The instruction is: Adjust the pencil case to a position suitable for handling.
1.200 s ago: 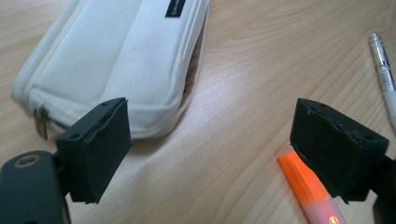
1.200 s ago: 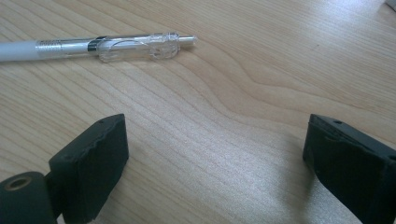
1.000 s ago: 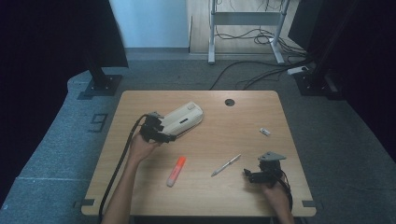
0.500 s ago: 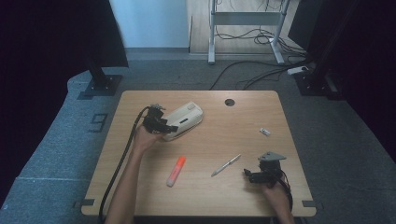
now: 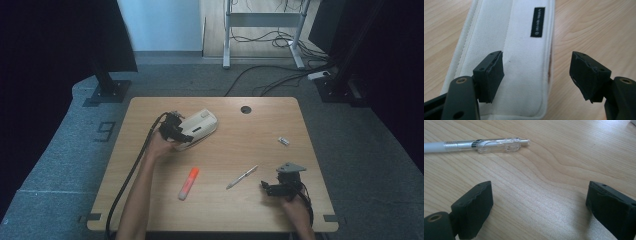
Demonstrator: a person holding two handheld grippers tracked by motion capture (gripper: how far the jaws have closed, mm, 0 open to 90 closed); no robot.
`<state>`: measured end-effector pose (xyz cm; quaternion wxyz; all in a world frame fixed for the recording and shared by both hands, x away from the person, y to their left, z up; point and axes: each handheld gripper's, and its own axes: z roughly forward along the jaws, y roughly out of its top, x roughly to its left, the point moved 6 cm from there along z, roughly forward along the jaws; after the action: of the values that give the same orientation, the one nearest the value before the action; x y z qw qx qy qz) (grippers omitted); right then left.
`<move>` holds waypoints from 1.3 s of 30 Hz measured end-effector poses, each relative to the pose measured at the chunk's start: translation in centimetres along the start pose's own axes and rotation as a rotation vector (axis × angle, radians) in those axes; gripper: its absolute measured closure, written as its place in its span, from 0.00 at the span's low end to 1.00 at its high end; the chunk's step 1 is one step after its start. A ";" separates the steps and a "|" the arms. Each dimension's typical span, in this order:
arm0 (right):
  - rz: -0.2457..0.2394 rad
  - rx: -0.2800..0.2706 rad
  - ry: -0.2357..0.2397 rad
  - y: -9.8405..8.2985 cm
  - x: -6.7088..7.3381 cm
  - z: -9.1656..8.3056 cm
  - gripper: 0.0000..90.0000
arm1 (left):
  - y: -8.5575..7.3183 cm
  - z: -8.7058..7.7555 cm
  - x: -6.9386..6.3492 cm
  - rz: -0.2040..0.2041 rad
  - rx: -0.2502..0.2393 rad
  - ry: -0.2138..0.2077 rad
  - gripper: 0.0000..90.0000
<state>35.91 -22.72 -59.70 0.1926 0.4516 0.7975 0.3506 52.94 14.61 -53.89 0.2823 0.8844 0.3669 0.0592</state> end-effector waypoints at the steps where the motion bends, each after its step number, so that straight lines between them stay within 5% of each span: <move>1: 0.000 0.000 0.001 0.0 0.0 0.0 0.08 | -0.1 0.3 0.1 0.001 0.010 0.002 0.30; 4: -0.002 0.000 0.001 0.0 0.0 0.0 0.08 | -0.6 1.1 0.4 -0.006 0.044 0.011 0.30; 13: -0.004 -0.001 0.004 0.0 0.0 0.0 0.08 | -1.6 1.8 0.6 0.003 -0.016 0.087 0.43; 20: -0.003 0.000 0.004 0.0 0.1 0.0 0.08 | -1.9 1.8 0.5 -0.008 -0.024 0.122 0.50; 26: -0.003 0.000 0.004 0.0 0.1 0.0 0.08 | -1.9 1.5 0.5 -0.007 -0.027 0.153 0.65; 39: -0.002 0.001 0.004 0.0 0.1 0.0 0.08 | -2.7 -0.1 -0.6 -0.098 -0.101 0.059 0.80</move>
<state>35.86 -22.69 -59.69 0.1910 0.4503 0.7984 0.3510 50.81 15.73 -55.19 0.3182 0.8479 0.4144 0.0899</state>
